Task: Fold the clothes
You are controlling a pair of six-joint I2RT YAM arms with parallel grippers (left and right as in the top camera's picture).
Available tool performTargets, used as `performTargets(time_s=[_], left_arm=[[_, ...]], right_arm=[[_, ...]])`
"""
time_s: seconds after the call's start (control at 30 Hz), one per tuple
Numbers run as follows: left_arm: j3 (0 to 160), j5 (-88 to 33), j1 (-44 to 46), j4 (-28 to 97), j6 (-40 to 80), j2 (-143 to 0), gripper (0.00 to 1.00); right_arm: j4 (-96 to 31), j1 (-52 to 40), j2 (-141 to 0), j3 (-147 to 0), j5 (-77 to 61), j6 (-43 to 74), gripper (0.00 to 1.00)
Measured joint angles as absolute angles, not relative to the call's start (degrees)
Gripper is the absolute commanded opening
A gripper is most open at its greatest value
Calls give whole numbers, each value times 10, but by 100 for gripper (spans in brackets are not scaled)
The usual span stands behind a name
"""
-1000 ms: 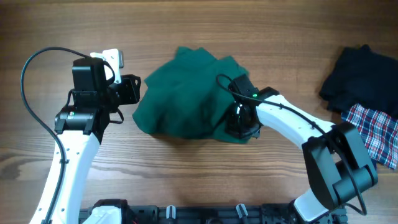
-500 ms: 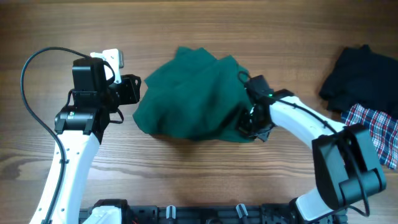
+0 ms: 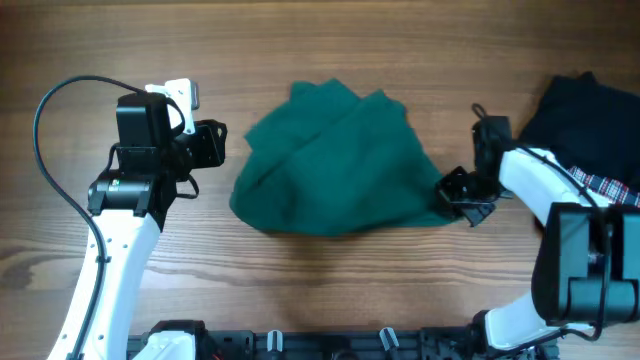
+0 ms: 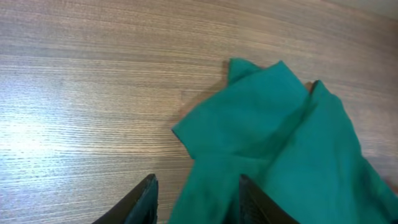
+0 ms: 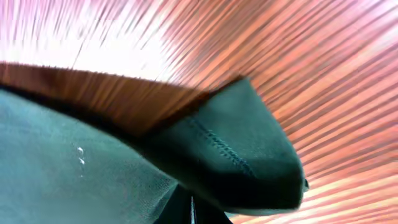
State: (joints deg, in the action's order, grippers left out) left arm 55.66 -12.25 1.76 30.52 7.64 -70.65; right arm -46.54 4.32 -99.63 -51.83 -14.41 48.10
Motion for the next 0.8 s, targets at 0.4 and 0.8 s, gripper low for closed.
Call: performTargets(time_s=[0.4,0.8], left_arm=[[557,-123,18,304,77,-707,44],[556,-194,20,200,79,-814,24]], right_arm=[[-478,181,-995,-521,-132,444,4],[-625,187,-949,-619,-214,221,100]])
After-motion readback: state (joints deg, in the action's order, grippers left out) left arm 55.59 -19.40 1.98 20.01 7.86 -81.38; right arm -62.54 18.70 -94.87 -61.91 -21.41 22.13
